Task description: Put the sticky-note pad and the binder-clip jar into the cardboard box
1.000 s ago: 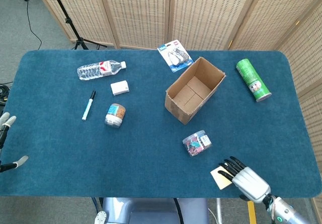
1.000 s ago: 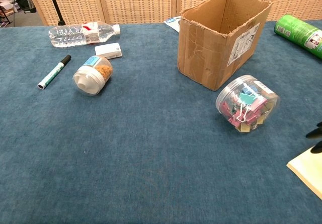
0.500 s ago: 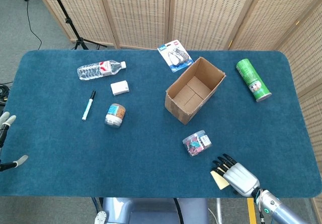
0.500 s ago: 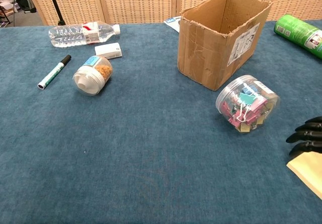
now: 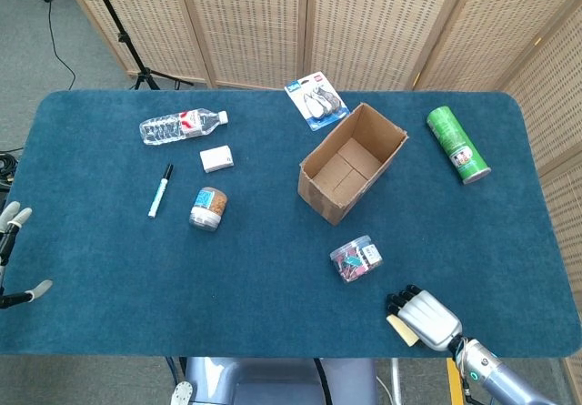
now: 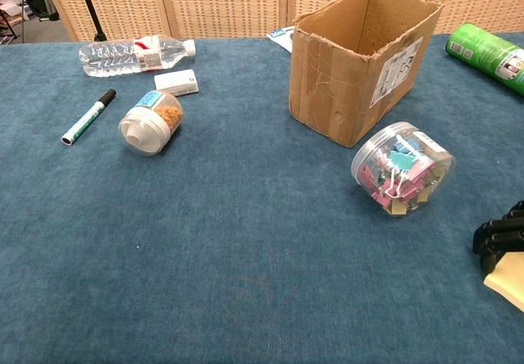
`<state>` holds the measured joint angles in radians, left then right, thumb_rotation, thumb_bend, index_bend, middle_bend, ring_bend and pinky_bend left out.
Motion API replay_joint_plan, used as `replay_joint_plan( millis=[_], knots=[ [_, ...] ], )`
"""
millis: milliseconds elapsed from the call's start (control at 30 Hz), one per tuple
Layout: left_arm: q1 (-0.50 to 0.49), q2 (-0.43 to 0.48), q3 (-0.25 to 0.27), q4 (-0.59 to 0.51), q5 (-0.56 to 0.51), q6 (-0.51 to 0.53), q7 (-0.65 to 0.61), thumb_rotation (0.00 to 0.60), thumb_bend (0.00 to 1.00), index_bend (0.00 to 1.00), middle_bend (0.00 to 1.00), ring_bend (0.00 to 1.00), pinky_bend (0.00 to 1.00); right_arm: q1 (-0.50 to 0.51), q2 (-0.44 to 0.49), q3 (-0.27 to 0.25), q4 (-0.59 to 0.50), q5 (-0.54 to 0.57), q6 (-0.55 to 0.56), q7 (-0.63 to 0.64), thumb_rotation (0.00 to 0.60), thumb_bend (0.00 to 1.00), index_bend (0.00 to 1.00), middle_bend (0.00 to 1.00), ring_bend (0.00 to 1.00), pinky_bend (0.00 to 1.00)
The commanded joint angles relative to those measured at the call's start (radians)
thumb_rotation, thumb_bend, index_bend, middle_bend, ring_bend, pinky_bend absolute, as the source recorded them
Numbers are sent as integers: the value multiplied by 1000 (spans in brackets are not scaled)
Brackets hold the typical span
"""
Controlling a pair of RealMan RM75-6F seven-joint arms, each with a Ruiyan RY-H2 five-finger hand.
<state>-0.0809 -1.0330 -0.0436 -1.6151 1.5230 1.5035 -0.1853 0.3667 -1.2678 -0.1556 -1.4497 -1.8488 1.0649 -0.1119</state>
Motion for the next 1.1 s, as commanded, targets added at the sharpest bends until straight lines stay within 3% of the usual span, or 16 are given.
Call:
replay_joint_plan(
  millis=[33, 167, 400, 567, 667, 867, 1100],
  knots=[
    [-1, 0, 0, -1, -2, -1, 3, 600, 0, 0, 0, 0, 0, -4, -6, -13, 25, -28, 56, 58, 600, 176, 616, 566, 387, 308],
    [-2, 1, -1, -2, -5, -4, 1, 600, 0, 0, 0, 0, 0, -14, 43, -17, 8, -58, 156, 114, 600, 254, 618, 573, 387, 308],
    [0, 7, -2, -2, -4, 0, -16, 600, 0, 0, 0, 0, 0, -48, 191, 15, -60, -52, 347, 194, 600, 260, 626, 581, 387, 308],
    [0, 10, 0, -3, 1, 2, -22, 600, 0, 0, 0, 0, 0, -27, 293, 89, -121, 25, 400, 281, 600, 260, 626, 579, 387, 308],
    [1, 12, 0, -5, 6, 6, -23, 600, 0, 0, 0, 0, 0, 10, 354, 152, -182, 100, 363, 261, 600, 267, 626, 578, 387, 308],
    [3, 15, 0, -7, 7, 11, -28, 600, 0, 0, 0, 0, 0, 162, 449, 306, -320, 301, 166, 215, 600, 311, 626, 578, 387, 308],
    [1, 19, -4, -13, -3, 7, -23, 600, 0, 0, 0, 0, 0, 363, 396, 457, -335, 584, -61, 64, 600, 397, 626, 578, 387, 308]
  ],
)
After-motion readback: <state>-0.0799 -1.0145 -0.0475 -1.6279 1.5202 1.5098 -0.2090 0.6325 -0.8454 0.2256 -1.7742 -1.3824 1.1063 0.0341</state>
